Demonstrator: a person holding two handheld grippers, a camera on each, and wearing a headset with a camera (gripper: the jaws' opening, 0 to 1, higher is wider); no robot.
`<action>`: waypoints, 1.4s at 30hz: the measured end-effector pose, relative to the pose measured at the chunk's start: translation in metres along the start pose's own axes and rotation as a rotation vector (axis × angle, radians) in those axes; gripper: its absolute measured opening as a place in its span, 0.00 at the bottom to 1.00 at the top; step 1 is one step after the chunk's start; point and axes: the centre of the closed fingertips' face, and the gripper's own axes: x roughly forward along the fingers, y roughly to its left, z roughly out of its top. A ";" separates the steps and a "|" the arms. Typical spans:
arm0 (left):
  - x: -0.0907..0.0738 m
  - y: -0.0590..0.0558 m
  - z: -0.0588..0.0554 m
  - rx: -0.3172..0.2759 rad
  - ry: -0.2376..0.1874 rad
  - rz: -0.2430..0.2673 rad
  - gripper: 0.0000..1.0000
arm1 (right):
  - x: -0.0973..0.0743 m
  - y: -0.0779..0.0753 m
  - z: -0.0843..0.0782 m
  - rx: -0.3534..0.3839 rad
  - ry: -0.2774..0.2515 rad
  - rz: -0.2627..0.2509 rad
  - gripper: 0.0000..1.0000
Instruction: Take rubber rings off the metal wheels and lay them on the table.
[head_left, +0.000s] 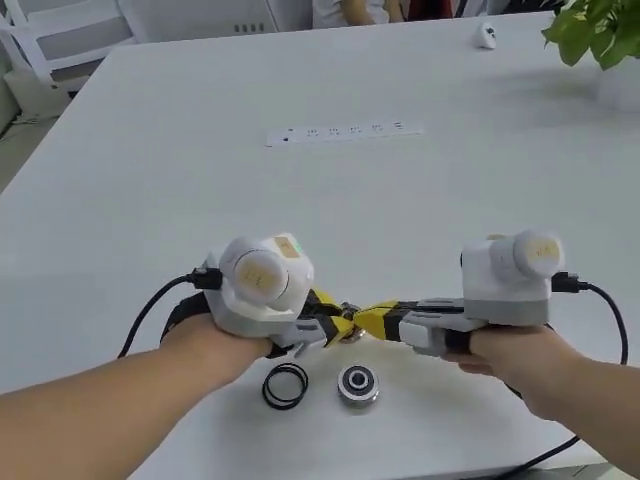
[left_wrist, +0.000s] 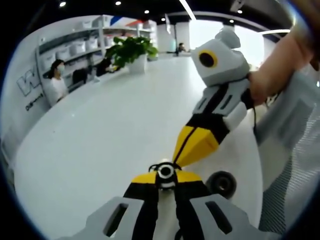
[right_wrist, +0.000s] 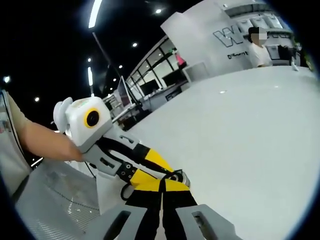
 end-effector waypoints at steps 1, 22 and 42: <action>0.000 0.000 0.000 -0.001 0.000 0.000 0.11 | 0.000 0.000 0.000 -0.002 0.002 -0.001 0.00; -0.022 -0.008 0.008 0.011 -0.042 -0.046 0.27 | -0.001 -0.003 0.007 -0.025 0.003 -0.026 0.00; -0.073 -0.016 0.021 0.001 -0.145 -0.059 0.46 | -0.007 0.017 0.021 -0.035 -0.021 0.012 0.00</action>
